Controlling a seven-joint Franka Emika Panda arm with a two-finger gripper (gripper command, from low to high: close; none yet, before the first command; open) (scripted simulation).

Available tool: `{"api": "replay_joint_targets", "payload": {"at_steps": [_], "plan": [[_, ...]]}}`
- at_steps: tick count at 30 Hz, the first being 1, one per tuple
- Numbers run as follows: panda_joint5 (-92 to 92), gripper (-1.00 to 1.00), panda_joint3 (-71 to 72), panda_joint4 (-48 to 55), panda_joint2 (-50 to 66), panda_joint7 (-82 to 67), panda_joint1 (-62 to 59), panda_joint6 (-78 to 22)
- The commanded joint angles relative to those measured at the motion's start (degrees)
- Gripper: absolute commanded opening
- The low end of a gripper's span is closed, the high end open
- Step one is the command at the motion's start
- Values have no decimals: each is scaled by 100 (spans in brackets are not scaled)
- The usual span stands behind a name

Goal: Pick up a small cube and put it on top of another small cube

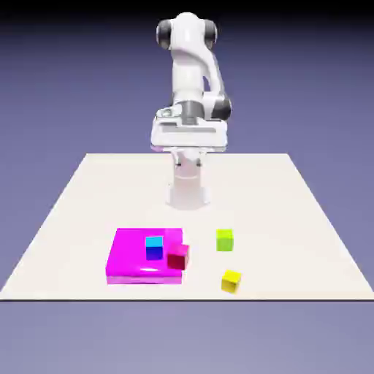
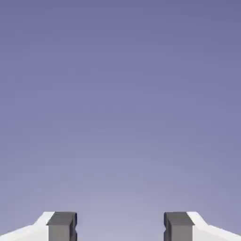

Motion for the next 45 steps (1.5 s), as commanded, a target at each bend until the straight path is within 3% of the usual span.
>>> {"api": "replay_joint_targets", "payload": {"at_steps": [1,26,33,34,40,45], "plan": [[-102,0,125,104,208,234,-83,-87],[-2653,0,3233,2701,5398,6078,-2142,-2255],[-3560,0,2314,3039,6406,6755,-1412,-1613],[-3560,-100,2314,3039,6406,6755,-1412,-1613],[-2626,-100,3217,2696,5417,6043,-2098,-2331],[-1418,-100,2850,2184,4534,5553,-2180,-3147]]}}
